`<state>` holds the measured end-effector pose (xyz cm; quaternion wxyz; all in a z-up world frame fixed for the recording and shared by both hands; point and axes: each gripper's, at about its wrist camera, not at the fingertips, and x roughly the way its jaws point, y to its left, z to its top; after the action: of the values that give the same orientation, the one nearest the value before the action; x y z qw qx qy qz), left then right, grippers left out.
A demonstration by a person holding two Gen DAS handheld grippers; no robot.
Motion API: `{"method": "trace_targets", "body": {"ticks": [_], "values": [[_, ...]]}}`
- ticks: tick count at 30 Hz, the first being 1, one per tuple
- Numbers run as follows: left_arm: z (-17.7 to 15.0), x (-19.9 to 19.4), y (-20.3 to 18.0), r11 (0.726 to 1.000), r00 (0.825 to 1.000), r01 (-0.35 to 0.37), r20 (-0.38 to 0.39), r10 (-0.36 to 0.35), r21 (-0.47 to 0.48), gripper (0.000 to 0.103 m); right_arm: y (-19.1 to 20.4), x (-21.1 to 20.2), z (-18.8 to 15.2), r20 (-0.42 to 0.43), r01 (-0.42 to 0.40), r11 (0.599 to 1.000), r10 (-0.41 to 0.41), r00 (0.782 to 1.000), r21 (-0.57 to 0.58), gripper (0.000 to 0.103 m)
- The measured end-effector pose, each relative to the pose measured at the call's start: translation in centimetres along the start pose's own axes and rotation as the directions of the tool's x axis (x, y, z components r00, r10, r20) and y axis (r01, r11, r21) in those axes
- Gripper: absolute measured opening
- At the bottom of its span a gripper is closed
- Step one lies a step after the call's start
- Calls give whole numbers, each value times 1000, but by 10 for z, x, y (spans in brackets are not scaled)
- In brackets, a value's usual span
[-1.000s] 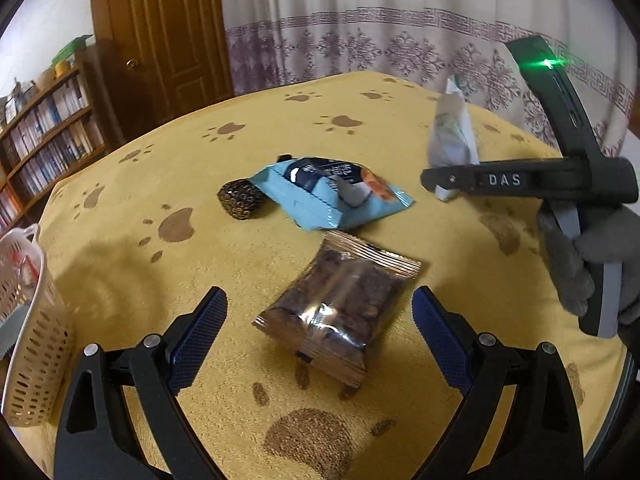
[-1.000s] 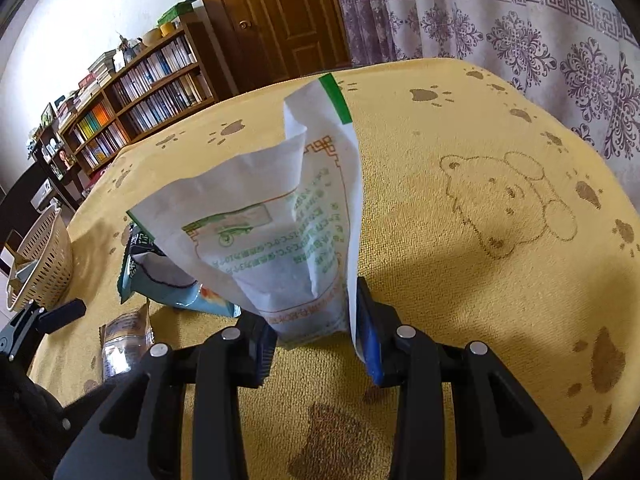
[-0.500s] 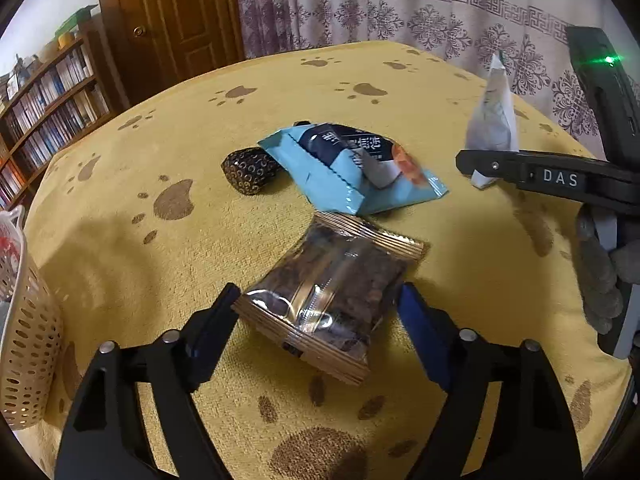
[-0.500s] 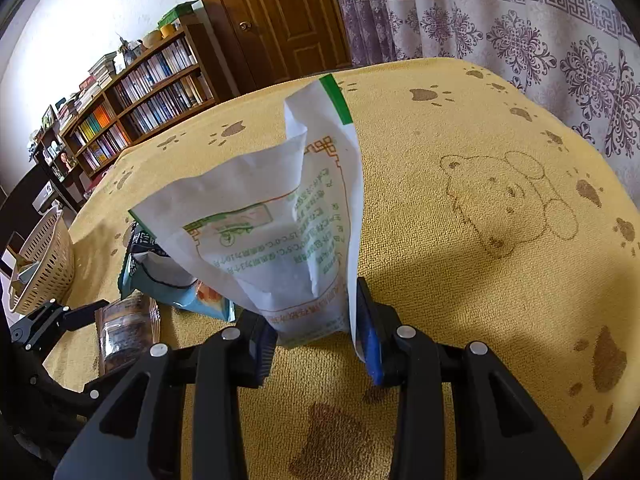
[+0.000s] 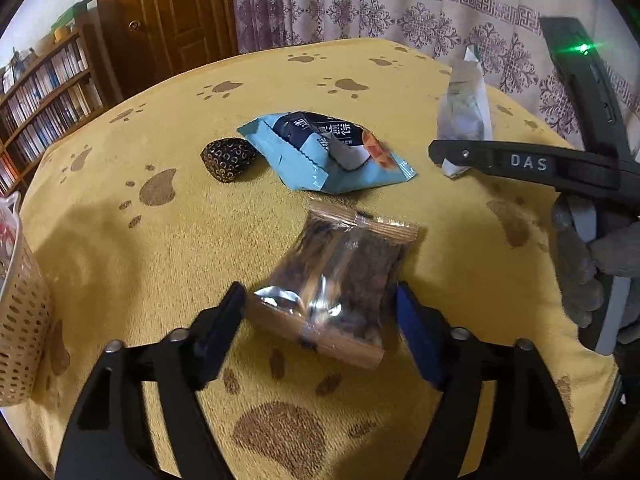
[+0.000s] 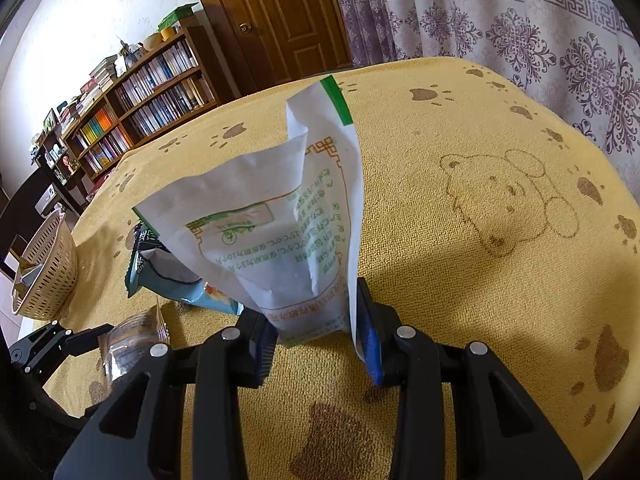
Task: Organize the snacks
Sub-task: 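Grasp the brown snack packet with the left tool while the right tool holds the white bag, then carry the brown snack packet over the white basket with the left tool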
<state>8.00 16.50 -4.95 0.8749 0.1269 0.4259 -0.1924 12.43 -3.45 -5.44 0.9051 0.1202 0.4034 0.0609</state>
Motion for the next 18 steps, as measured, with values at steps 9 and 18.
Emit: {"method": "trace_targets", "body": {"ticks": [9, 18], "values": [[4, 2, 1, 1000, 999, 27, 22, -27, 4, 69, -1, 0, 0, 1, -4, 1000, 4, 1000, 2, 36], [-1, -18, 10, 996, 997, 8, 73, -1, -90, 52, -1, -1, 0, 3, -8, 1000, 8, 1000, -1, 36]]}}
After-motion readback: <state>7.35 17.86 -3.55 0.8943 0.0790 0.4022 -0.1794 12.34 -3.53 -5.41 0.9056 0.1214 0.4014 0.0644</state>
